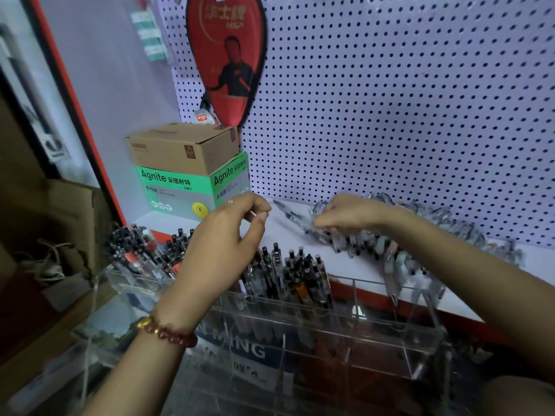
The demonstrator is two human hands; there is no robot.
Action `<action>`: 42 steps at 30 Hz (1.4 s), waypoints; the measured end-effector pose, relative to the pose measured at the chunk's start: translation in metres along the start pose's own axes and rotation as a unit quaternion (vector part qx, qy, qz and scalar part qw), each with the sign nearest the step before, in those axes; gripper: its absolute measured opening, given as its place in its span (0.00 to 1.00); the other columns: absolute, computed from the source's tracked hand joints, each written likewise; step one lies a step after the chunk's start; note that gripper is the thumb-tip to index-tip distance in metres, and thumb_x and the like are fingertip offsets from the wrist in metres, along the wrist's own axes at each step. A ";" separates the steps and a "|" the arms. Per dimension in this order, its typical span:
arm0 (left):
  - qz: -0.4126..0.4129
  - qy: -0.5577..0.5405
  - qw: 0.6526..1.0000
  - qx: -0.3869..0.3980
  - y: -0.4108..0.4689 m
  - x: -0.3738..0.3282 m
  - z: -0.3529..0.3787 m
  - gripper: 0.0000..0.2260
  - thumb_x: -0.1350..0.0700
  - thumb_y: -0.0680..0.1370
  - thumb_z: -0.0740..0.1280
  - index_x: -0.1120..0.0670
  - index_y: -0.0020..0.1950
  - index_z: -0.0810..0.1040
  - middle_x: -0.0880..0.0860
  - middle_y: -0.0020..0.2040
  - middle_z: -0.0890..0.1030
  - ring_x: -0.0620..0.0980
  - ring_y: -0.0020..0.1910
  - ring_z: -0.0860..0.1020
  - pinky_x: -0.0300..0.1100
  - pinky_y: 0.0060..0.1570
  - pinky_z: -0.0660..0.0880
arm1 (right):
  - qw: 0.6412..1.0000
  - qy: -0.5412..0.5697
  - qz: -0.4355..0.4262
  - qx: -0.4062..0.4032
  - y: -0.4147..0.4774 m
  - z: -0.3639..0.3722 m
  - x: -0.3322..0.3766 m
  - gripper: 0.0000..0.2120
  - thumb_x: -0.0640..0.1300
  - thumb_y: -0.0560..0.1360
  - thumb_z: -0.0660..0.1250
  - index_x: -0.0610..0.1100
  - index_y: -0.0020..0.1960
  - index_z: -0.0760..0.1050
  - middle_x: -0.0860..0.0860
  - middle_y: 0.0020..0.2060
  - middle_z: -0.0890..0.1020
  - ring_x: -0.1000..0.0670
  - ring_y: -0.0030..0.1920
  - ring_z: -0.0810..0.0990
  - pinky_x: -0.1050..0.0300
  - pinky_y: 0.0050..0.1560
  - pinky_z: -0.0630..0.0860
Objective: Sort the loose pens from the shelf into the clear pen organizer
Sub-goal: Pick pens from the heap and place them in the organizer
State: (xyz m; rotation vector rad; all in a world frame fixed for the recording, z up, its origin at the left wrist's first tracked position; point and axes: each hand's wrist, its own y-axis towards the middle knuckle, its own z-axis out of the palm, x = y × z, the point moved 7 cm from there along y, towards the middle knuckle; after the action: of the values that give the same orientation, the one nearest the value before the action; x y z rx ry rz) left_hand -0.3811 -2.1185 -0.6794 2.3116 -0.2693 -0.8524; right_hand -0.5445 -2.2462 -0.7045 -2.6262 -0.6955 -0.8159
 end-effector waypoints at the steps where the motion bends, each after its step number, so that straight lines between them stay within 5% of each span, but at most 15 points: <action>1: -0.005 -0.016 1.000 0.006 0.000 0.001 0.000 0.05 0.49 0.79 0.58 0.43 0.53 0.72 0.42 0.48 0.79 0.39 0.46 0.77 0.49 0.46 0.76 | 0.999 0.041 -0.027 -0.002 -0.006 -0.004 0.010 0.17 0.43 0.75 0.65 0.44 0.29 0.69 0.51 0.22 0.69 0.56 0.20 0.63 0.67 0.23 0.64; 4: -0.023 -0.075 0.996 0.042 -0.001 -0.001 0.004 0.12 0.50 0.82 0.57 0.36 0.63 0.64 0.41 0.54 0.78 0.39 0.50 0.78 0.49 0.51 0.76 | 0.981 0.149 -0.124 -0.003 -0.019 -0.005 0.045 0.19 0.42 0.77 0.65 0.47 0.28 0.71 0.53 0.23 0.68 0.56 0.22 0.60 0.65 0.25 0.62; 8: -0.010 -0.105 0.993 0.052 0.000 -0.006 0.006 0.17 0.51 0.83 0.56 0.39 0.71 0.63 0.40 0.54 0.75 0.33 0.50 0.75 0.34 0.47 0.70 | 0.967 0.140 -0.207 0.054 -0.029 0.019 0.082 0.12 0.41 0.78 0.65 0.46 0.36 0.76 0.56 0.23 0.69 0.55 0.24 0.61 0.64 0.27 0.59; 12: -0.030 -0.124 0.992 -0.020 0.005 0.003 0.000 0.11 0.57 0.82 0.58 0.48 0.63 0.73 0.46 0.51 0.79 0.39 0.50 0.77 0.32 0.48 0.71 | 0.962 0.152 -0.196 0.112 -0.014 0.025 0.085 0.09 0.45 0.79 0.63 0.44 0.43 0.78 0.56 0.26 0.74 0.57 0.24 0.65 0.67 0.26 0.63; 14: -0.051 -0.120 0.990 -0.048 0.005 0.010 -0.004 0.10 0.60 0.82 0.58 0.50 0.59 0.74 0.48 0.46 0.78 0.42 0.45 0.77 0.34 0.44 0.71 | 0.979 0.133 -0.147 0.038 0.018 0.010 0.065 0.12 0.49 0.80 0.61 0.42 0.47 0.79 0.56 0.29 0.77 0.57 0.27 0.69 0.66 0.29 0.69; 16: -0.063 -0.135 0.987 -0.061 0.005 0.016 -0.006 0.10 0.62 0.82 0.57 0.51 0.57 0.74 0.49 0.43 0.76 0.43 0.42 0.77 0.34 0.41 0.71 | 0.991 -0.058 -0.113 -0.050 0.052 -0.002 0.042 0.14 0.48 0.80 0.62 0.38 0.51 0.79 0.51 0.39 0.81 0.53 0.38 0.77 0.58 0.42 0.75; 19: -0.062 -0.161 0.984 -0.054 0.006 0.018 -0.007 0.11 0.64 0.82 0.56 0.51 0.55 0.74 0.50 0.41 0.74 0.42 0.38 0.75 0.37 0.40 0.71 | 0.933 -0.355 -0.046 -0.045 0.084 0.013 0.007 0.16 0.50 0.78 0.61 0.38 0.43 0.78 0.44 0.43 0.82 0.44 0.47 0.80 0.51 0.49 0.78; 21: -0.063 -0.171 0.982 -0.052 0.007 0.018 -0.008 0.12 0.64 0.82 0.55 0.49 0.54 0.74 0.50 0.41 0.74 0.41 0.35 0.75 0.36 0.38 0.71 | 0.898 -0.439 -0.012 -0.020 0.089 0.028 -0.005 0.20 0.55 0.78 0.60 0.41 0.35 0.72 0.47 0.38 0.77 0.45 0.46 0.76 0.53 0.46 0.74; 24: -0.061 -0.188 0.979 -0.054 0.007 0.017 -0.010 0.12 0.64 0.82 0.56 0.48 0.55 0.73 0.48 0.42 0.75 0.41 0.33 0.73 0.34 0.36 0.70 | 0.867 -0.499 0.019 -0.001 0.094 0.038 -0.016 0.15 0.52 0.80 0.58 0.44 0.41 0.73 0.47 0.47 0.80 0.45 0.52 0.77 0.51 0.59 0.70; 29: -0.064 -0.196 0.978 -0.042 0.006 0.016 -0.009 0.09 0.62 0.82 0.57 0.50 0.57 0.72 0.45 0.45 0.78 0.40 0.33 0.73 0.33 0.36 0.71 | 0.904 -0.428 -0.004 0.015 0.094 0.033 -0.022 0.17 0.50 0.81 0.55 0.45 0.35 0.63 0.51 0.30 0.64 0.51 0.35 0.65 0.53 0.54 0.58; 34: -0.070 -0.195 0.977 -0.042 0.007 0.015 -0.009 0.09 0.60 0.82 0.58 0.48 0.58 0.72 0.42 0.44 0.78 0.41 0.33 0.75 0.39 0.36 0.73 | 0.984 -0.166 -0.046 -0.049 0.082 0.012 -0.012 0.15 0.45 0.81 0.56 0.46 0.36 0.67 0.51 0.34 0.70 0.51 0.35 0.67 0.57 0.44 0.67; 42: -0.050 -0.232 0.969 -0.068 0.004 -0.004 -0.012 0.15 0.63 0.82 0.55 0.45 0.63 0.58 0.49 0.53 0.80 0.42 0.32 0.73 0.37 0.35 0.72 | 0.964 0.153 -0.150 -0.155 -0.016 -0.020 0.070 0.15 0.49 0.81 0.58 0.40 0.43 0.74 0.55 0.31 0.74 0.63 0.27 0.69 0.67 0.38 0.70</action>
State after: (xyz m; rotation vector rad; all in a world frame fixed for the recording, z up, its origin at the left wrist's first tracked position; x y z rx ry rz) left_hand -0.3765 -2.1139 -0.6676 1.9877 -0.2848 -1.4167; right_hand -0.5111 -2.2162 -0.6447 -2.5961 -0.9560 -1.4911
